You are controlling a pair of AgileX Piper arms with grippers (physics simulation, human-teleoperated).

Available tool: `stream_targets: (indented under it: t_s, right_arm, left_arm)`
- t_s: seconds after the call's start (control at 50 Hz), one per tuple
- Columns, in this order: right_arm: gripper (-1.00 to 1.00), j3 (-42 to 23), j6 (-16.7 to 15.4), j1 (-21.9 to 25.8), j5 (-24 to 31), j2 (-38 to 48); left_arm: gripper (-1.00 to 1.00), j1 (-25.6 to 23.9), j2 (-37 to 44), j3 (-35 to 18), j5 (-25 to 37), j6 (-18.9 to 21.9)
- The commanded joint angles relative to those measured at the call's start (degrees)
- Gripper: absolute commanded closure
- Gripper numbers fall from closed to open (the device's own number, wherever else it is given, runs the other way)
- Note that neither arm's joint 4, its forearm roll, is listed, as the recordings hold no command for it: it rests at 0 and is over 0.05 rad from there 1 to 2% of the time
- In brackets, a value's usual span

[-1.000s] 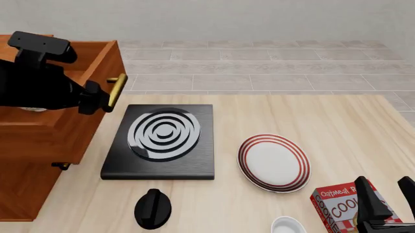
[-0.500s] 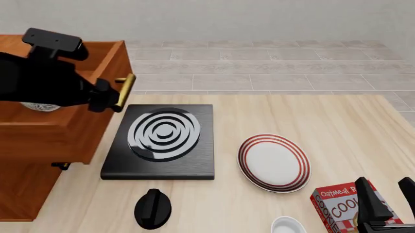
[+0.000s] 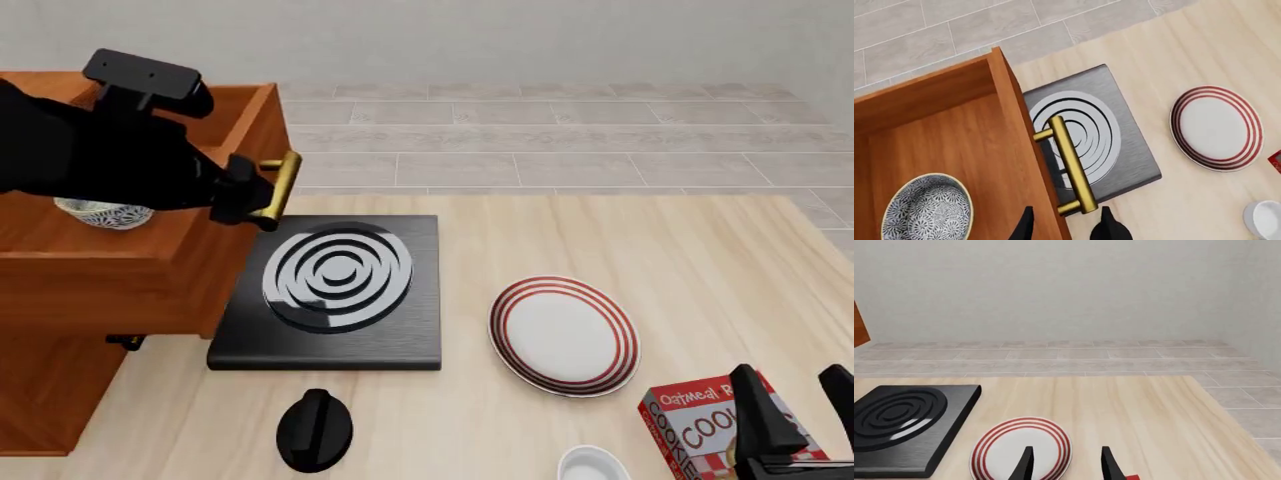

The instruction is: Pick the akita bowl in the top layer of the wooden cabinet and place it on the plate.

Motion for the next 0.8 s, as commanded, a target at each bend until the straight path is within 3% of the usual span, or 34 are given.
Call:
stream_targets:
  t_s: [0.02,0.32,0.52,0.8]
  right_arm:
    - [-1.0,0.0,0.0,0.0,-0.1,0.1]
    - [-1.0,-0.1,0.0,0.1,0.7,-0.7]
    - [-1.0,-0.1,0.0,0.1,0.5,-0.4]
    - [-1.0,0.0,-0.2,0.3,0.7,-0.6]
  left_arm:
    - [-1.0,-2.6,1.6,-3.3,0.1,0.5]
    - [-1.0,-2.9,3.0,-9.3,2.6,1.4]
    - [-1.0,-1.5,4.8,-16.4,5.8,3.3]
    - [-1.0,0.9,6.4,-21.2,8.7,4.6]
